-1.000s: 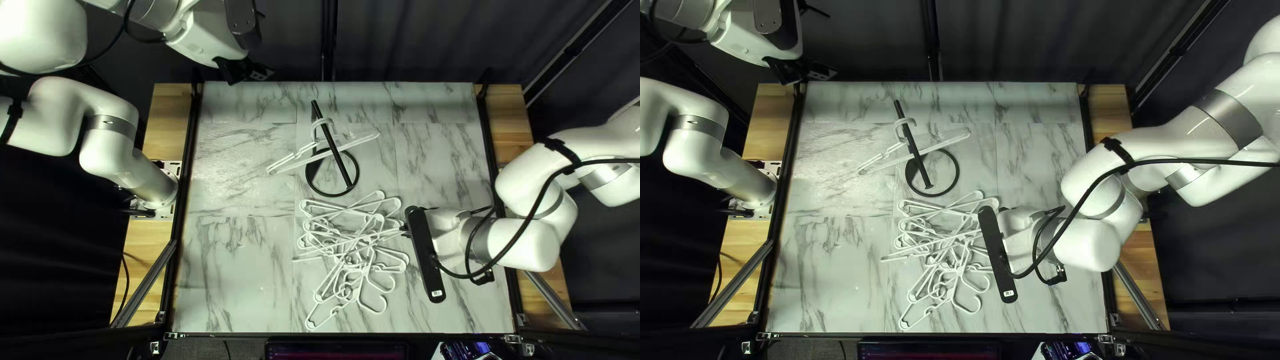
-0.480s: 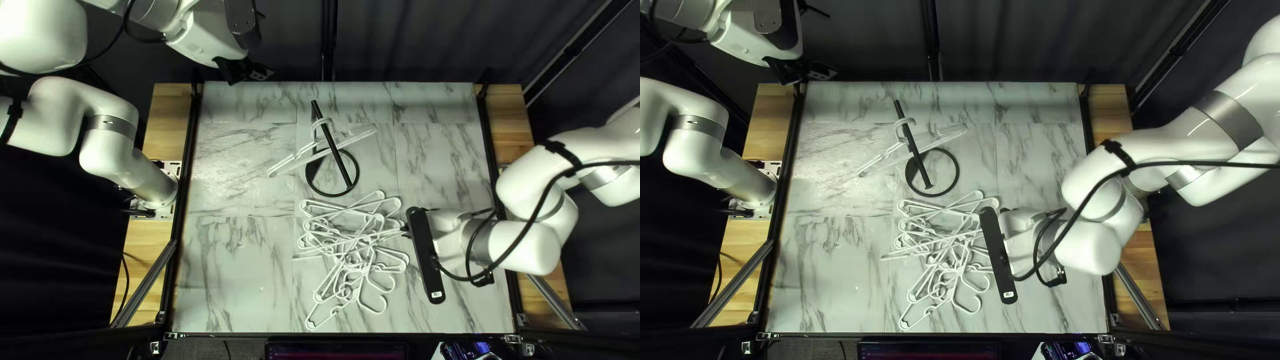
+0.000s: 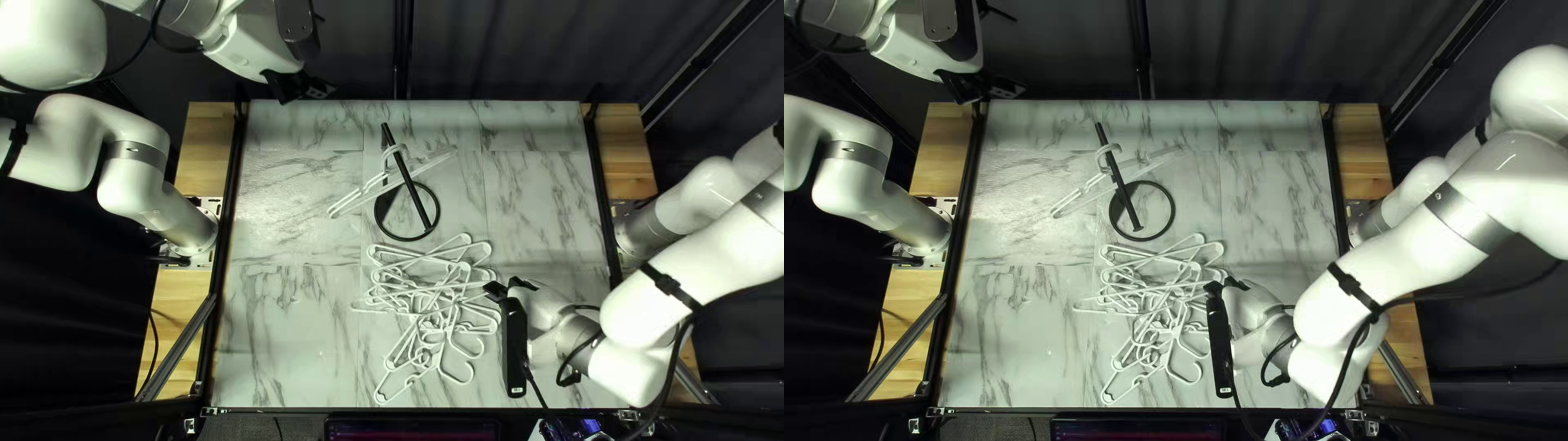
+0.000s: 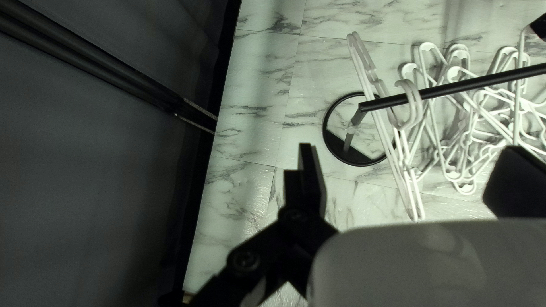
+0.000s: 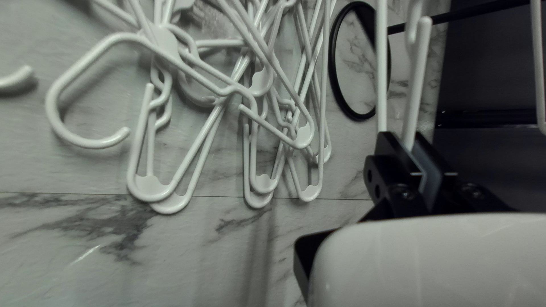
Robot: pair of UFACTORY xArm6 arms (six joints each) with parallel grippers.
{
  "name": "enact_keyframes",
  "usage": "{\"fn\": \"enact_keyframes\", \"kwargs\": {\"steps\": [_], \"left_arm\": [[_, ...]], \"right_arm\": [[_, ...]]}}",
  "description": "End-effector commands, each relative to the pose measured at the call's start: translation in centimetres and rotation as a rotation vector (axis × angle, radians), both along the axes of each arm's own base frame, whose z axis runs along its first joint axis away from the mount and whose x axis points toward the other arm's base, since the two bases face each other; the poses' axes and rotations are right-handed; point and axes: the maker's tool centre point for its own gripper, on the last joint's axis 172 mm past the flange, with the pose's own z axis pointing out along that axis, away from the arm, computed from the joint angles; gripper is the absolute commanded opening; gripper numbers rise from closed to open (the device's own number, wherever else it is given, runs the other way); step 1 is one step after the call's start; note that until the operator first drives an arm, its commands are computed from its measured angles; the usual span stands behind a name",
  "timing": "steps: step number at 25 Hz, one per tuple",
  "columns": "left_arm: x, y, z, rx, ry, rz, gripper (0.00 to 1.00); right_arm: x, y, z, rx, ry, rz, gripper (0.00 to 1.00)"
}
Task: Remove hangers from rack and place onto table
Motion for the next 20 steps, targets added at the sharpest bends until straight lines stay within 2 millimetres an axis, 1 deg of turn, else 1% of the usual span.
{"fn": "enact_keyframes", "kwargs": {"steps": [1, 7, 8, 12, 13, 14, 18, 20], "left_arm": [[0.0, 0.0, 0.0, 0.000, 0.000, 0.000, 1.00], [0.0, 0.0, 0.0, 0.000, 0.000, 0.000, 1.00], [0.0, 0.0, 0.0, 0.000, 0.000, 0.000, 1.00], [0.0, 0.0, 0.0, 0.000, 0.000, 0.000, 1.00], [0.0, 0.0, 0.0, 0.000, 0.000, 0.000, 1.00], [0.0, 0.0, 0.0, 0.000, 0.000, 0.000, 1.00], [0.0, 0.0, 0.0, 0.000, 0.000, 0.000, 1.00], [0.0, 0.0, 0.0, 0.000, 0.000, 0.000, 1.00]], "right_arm": [[0.0, 0.0, 0.0, -0.001, 0.000, -0.001, 0.00], [-0.1, -0.1, 0.1, -0.011, 0.000, -0.002, 0.00], [0.5, -0.6, -0.5, -0.059, -0.021, -0.024, 0.00], [1.7, -1.1, -1.0, -0.210, -0.079, -0.083, 0.00], [2.0, -1.5, -1.4, -0.253, -0.090, -0.097, 0.00], [1.9, -1.7, -1.7, -0.269, -0.090, -0.105, 0.00], [1.0, -3.6, -3.7, -0.314, -0.088, -0.135, 0.00], [0.8, -3.7, -3.8, -0.314, -0.087, -0.138, 0.00]]}}
